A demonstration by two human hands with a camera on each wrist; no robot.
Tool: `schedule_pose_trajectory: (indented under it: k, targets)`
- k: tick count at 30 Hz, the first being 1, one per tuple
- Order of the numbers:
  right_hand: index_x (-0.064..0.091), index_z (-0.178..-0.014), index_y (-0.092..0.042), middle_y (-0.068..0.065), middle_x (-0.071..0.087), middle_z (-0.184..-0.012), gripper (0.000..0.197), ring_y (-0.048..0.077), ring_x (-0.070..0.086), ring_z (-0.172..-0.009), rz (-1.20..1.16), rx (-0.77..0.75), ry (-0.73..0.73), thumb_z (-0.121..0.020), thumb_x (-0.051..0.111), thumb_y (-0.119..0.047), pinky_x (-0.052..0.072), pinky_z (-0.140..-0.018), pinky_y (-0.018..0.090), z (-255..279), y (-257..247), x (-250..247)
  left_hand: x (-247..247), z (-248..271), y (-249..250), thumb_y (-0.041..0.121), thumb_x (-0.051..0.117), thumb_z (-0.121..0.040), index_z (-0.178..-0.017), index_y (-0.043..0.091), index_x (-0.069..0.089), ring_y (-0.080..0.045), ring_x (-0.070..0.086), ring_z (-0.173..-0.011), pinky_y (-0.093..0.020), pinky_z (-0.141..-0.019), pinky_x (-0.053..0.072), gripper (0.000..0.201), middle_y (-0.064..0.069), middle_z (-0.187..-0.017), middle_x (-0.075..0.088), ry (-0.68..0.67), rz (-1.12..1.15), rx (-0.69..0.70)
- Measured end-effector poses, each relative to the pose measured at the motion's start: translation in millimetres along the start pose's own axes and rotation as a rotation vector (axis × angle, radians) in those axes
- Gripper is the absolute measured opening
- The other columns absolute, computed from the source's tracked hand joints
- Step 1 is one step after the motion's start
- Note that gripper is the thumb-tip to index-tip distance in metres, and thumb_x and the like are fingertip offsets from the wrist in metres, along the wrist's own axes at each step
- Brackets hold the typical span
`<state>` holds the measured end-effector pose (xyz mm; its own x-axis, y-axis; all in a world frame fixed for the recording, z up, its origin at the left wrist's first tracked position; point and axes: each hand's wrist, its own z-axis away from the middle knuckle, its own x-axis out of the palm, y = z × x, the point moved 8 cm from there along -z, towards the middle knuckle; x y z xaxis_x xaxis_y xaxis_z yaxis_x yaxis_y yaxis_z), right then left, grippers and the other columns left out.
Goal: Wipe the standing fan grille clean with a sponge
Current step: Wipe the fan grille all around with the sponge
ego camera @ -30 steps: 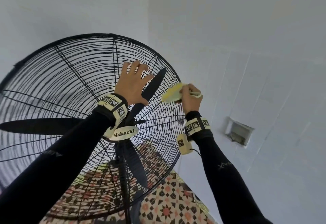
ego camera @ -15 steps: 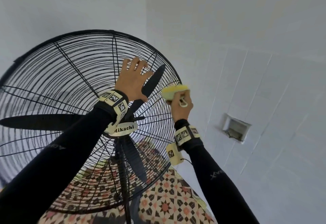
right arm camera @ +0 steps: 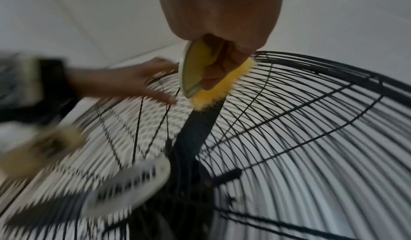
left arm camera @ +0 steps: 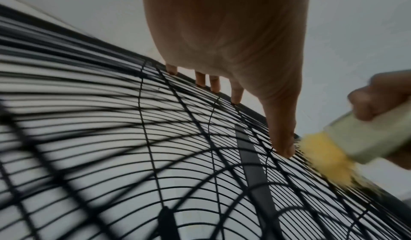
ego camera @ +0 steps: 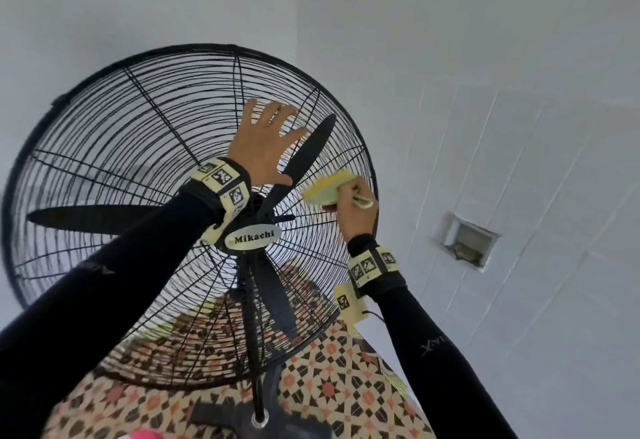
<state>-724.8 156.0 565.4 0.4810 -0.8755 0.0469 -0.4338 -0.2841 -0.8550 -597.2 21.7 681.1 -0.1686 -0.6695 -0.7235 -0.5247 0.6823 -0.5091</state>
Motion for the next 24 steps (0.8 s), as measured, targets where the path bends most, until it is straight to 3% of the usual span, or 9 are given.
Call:
schedule_pose_trajectory:
  k: [2,5,7,10,12,15,19,22,24]
  targets:
    - [0.058,-0.091,0.002,0.001,0.062,-0.082,0.013,-0.006,0.063,-0.065,-0.086,0.049,0.081,-0.099,0.049,-0.003,0.054,-0.051,0.019,-1,-2,-2,2,16,-15,0.086,0.069,-0.069,-0.162,0.032,0.024,-0.039,0.01,-0.156,-0.071,-0.121,0.005,0.117,-0.01,-0.169,0.013,-0.006,-0.032,-0.064]
    - [0.054,-0.088,0.001,0.0,0.058,-0.071,0.014,-0.001,0.058,-0.058,-0.053,-0.062,0.078,-0.1,0.047,-0.002,0.052,-0.047,0.025,17,-12,20,3,31,-30,0.087,0.072,-0.062,-0.16,0.032,0.025,-0.039,0.008,-0.155,-0.074,-0.119,0.007,0.122,-0.009,-0.168,0.014,-0.032,-0.035,-0.129]
    - [0.051,-0.083,-0.006,-0.005,0.052,-0.063,0.016,0.001,0.052,-0.051,-0.005,-0.13,0.009,-0.098,0.047,-0.003,0.045,-0.043,0.025,39,-12,43,0,30,-33,0.085,0.077,-0.059,-0.158,0.031,0.03,-0.039,0.01,-0.155,-0.075,-0.118,0.008,0.122,-0.01,-0.167,0.017,-0.051,-0.017,-0.149]
    - [0.046,-0.079,-0.014,-0.011,0.042,-0.057,0.017,0.002,0.043,-0.045,0.075,-0.267,-0.162,-0.095,0.046,-0.01,0.032,-0.044,0.013,68,-24,59,-1,27,-28,0.084,0.079,-0.056,-0.157,0.029,0.032,-0.04,0.012,-0.154,-0.075,-0.118,0.009,0.124,-0.012,-0.165,0.02,-0.059,-0.004,-0.127]
    - [0.051,-0.083,-0.013,-0.011,0.047,-0.058,0.017,0.001,0.048,-0.046,0.079,-0.206,-0.113,-0.099,0.047,-0.007,0.039,-0.042,0.015,57,-17,48,-3,27,-25,0.086,0.078,-0.055,-0.156,0.026,0.034,-0.04,0.013,-0.153,-0.074,-0.118,0.013,0.125,-0.014,-0.164,0.022,-0.044,-0.009,-0.121]
    - [0.057,-0.095,-0.004,-0.004,0.061,-0.071,0.012,0.001,0.061,-0.057,-0.008,-0.084,0.047,-0.102,0.048,-0.007,0.056,-0.047,0.031,43,-1,26,-3,26,-25,0.088,0.076,-0.054,-0.155,0.024,0.035,-0.04,0.015,-0.152,-0.072,-0.119,0.013,0.126,-0.014,-0.163,0.023,-0.033,-0.016,-0.138]
    - [0.051,-0.088,-0.007,-0.003,0.058,-0.071,0.011,0.003,0.057,-0.054,0.054,-0.197,-0.197,-0.096,0.048,0.0,0.05,-0.045,0.02,79,-9,54,0,28,-26,0.084,0.08,-0.054,-0.154,0.023,0.037,-0.042,0.016,-0.152,-0.066,-0.122,0.013,0.125,-0.014,-0.162,0.024,-0.01,0.038,-0.15]
    - [0.054,-0.097,-0.015,-0.007,0.064,-0.079,0.009,0.003,0.062,-0.064,0.005,-0.005,0.112,-0.098,0.05,-0.007,0.061,-0.056,0.038,54,12,25,-1,28,-26,0.083,0.081,-0.054,-0.154,0.025,0.035,-0.041,0.015,-0.153,-0.067,-0.121,0.014,0.124,-0.013,-0.164,0.022,-0.019,0.036,-0.172]
    - [0.056,-0.099,-0.009,-0.011,0.062,-0.08,0.007,-0.001,0.062,-0.066,-0.003,0.004,0.167,-0.101,0.049,-0.008,0.059,-0.058,0.031,45,15,18,-1,29,-25,0.081,0.082,-0.054,-0.154,0.027,0.035,-0.041,0.013,-0.153,-0.071,-0.119,0.014,0.123,-0.011,-0.164,0.021,-0.028,0.055,-0.193]
